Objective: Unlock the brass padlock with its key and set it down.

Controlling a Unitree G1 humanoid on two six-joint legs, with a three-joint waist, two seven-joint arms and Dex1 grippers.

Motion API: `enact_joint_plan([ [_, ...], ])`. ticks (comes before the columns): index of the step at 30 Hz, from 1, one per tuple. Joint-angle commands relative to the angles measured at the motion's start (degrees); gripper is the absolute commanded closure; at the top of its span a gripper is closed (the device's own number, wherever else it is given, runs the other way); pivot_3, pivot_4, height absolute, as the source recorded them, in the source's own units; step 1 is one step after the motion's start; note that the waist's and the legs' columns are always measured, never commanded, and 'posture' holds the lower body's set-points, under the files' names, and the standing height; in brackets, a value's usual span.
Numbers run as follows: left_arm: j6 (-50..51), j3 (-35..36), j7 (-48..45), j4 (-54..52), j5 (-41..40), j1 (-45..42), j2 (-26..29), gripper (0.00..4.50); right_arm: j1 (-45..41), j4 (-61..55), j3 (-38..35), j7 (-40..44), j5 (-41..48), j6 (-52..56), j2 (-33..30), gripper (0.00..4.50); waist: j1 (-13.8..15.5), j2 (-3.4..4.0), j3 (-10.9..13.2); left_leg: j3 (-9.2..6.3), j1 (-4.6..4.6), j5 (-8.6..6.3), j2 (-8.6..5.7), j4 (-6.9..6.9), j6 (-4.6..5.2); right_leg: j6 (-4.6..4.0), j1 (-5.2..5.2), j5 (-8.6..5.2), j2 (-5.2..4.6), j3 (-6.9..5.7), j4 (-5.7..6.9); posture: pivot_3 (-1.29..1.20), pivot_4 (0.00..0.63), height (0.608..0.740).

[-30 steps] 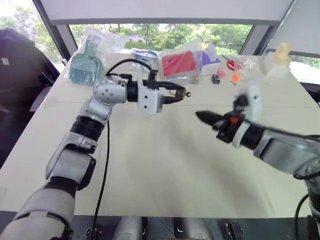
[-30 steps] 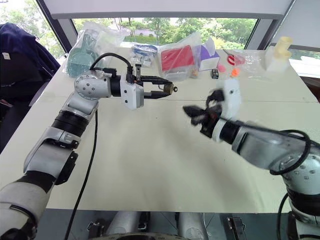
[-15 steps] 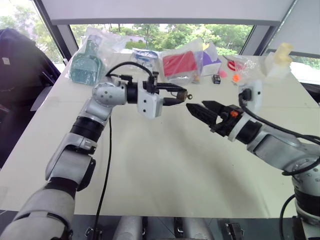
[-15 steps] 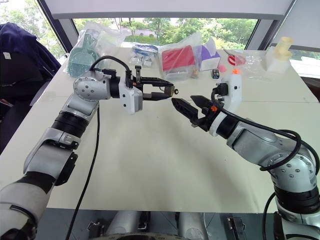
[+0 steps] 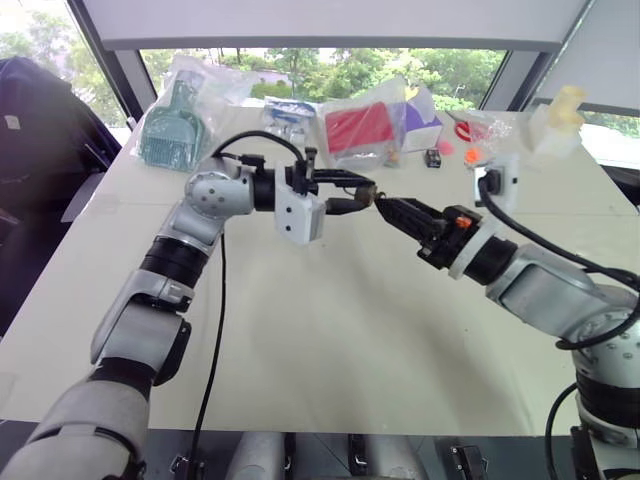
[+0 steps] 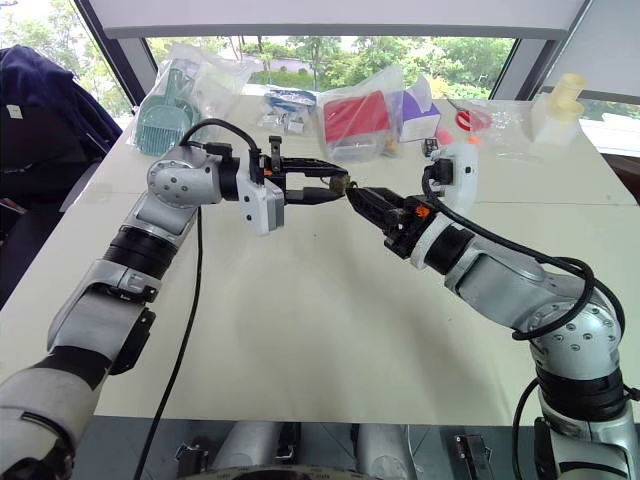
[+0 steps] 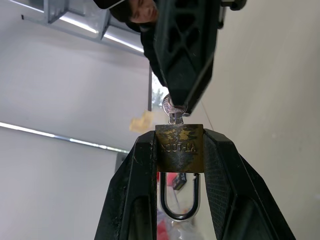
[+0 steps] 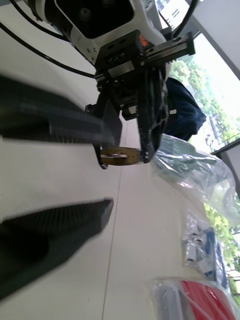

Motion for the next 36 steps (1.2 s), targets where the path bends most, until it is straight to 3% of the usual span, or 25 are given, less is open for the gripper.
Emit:
enact_joint_plan([
  [1, -1.5, 0.5, 1.0, -1.2, -0.2, -0.6, 0.2, 3.82, -1.2, -0.5, -0.3, -0.7, 0.7, -1.1, 0.5, 4.47, 0.0, 0.0, 0.0, 0.0, 0.0, 0.0, 0.0, 0.0, 0.0, 0.0, 0.0, 0.0, 0.0, 0.0, 0.0, 0.0, 0.15, 0.74],
  [11, -3.7, 0.5, 2.2, -0.7, 1.3, -1.0, 0.1, 3.82, -1.6, -0.2, -0.4, -3.8, 3.3, -2.7, 2.8, 4.47, 0.0, 0.0, 0.0, 0.0, 0.0, 0.0, -0.01, 0.0, 0.0, 0.0, 0.0, 0.0, 0.0, 0.0, 0.0, 0.0, 0.15, 0.74],
  [19, -8.8, 1.9, 9.4, 1.2, 5.8, -2.7, -0.5, 3.82, -0.6, 0.5, -0.3, -11.2, 11.6, -7.9, 7.6, 4.47, 0.0, 0.0, 0.0, 0.0, 0.0, 0.0, -0.01, 0.0, 0.0, 0.02, 0.0, 0.02, 0.0, -0.01, 0.01, 0.0, 0.15, 0.74],
  [25, -13.4, 2.7, 16.1, 2.7, 10.8, -4.2, -0.5, 3.82, -0.2, 1.4, -0.6, -21.0, 19.7, -16.6, 15.0, 4.47, 0.0, 0.0, 0.0, 0.02, 0.0, 0.0, -0.01, 0.0, 0.0, 0.05, 0.0, 0.03, 0.0, 0.0, 0.02, 0.0, 0.15, 0.74],
  [36, -19.3, 4.0, 28.2, 3.5, 21.3, -5.7, 0.4, 3.82, -0.4, 0.6, -2.1, -32.9, 20.4, -24.9, 29.0, 4.47, -0.1, 0.02, 0.0, 0.03, 0.02, 0.01, 0.0, 0.0, 0.01, 0.07, 0.0, 0.04, 0.0, 0.0, 0.06, 0.0, 0.15, 0.74],
])
